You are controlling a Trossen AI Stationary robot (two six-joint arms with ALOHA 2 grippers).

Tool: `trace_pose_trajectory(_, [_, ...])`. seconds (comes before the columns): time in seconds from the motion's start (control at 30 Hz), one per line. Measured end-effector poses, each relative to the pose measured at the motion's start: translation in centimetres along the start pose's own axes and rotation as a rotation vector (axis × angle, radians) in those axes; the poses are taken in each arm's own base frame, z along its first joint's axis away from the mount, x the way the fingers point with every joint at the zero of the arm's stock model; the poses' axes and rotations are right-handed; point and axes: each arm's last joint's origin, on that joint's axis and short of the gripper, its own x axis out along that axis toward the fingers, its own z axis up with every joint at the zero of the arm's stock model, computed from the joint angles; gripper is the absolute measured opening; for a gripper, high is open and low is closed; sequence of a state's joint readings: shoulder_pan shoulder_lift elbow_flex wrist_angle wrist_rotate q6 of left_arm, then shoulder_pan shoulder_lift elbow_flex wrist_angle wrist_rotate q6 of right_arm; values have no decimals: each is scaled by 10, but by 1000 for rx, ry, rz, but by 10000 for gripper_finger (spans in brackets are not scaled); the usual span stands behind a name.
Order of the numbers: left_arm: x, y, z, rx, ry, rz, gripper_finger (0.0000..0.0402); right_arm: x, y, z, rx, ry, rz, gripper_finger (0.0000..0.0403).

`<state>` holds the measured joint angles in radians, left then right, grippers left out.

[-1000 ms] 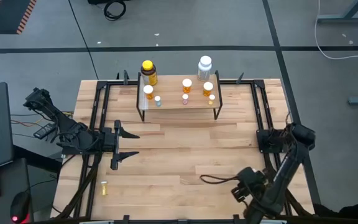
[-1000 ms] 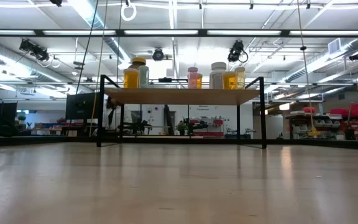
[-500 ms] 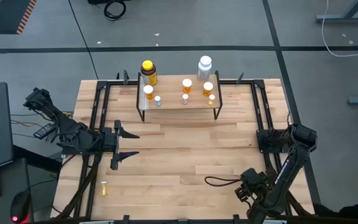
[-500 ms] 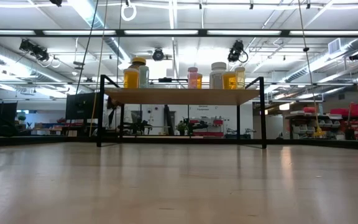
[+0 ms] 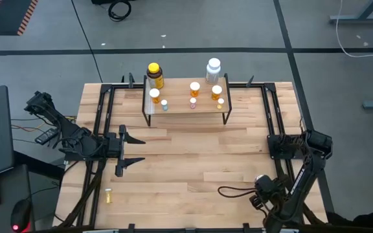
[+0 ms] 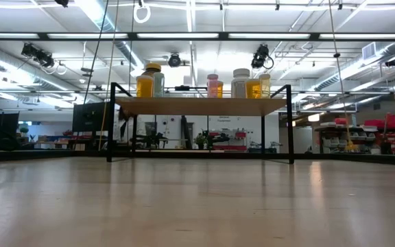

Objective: Pick and place medicine bottles onto shelf by color
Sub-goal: Put the small white pill bottle on the shelf

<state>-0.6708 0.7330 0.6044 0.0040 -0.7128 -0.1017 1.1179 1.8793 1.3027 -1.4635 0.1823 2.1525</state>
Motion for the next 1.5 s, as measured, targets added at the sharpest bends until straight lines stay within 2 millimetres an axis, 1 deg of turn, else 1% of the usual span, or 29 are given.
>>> trace_pose_trajectory(0.2, [0, 0, 0, 0, 0, 0, 283, 14, 0, -3, -2, -1, 1, 216])
trace_pose_trajectory(0.43, [0, 0, 0, 0, 0, 0, 283, 22, -2, -2, -11, -27, -14, 216])
trace_pose_trajectory(0.67, [0, 0, 0, 0, 0, 0, 283, 34, -3, -4, -20, -41, -8, 212])
trace_pose_trajectory(0.87, [0, 0, 0, 0, 0, 0, 283, 38, -4, -4, -24, -62, -3, 186])
trace_pose_trajectory(1.27, [0, 0, 0, 0, 0, 0, 283, 38, -4, -3, -33, -89, 5, 100])
trace_pose_trajectory(1.4, [0, 0, 0, 1, 0, 0, 283, 38, -3, -3, -29, -82, 16, 96])
trace_pose_trajectory(1.5, [0, 0, 0, 1, 0, 0, 283, 36, -2, -3, -27, -85, 31, 111])
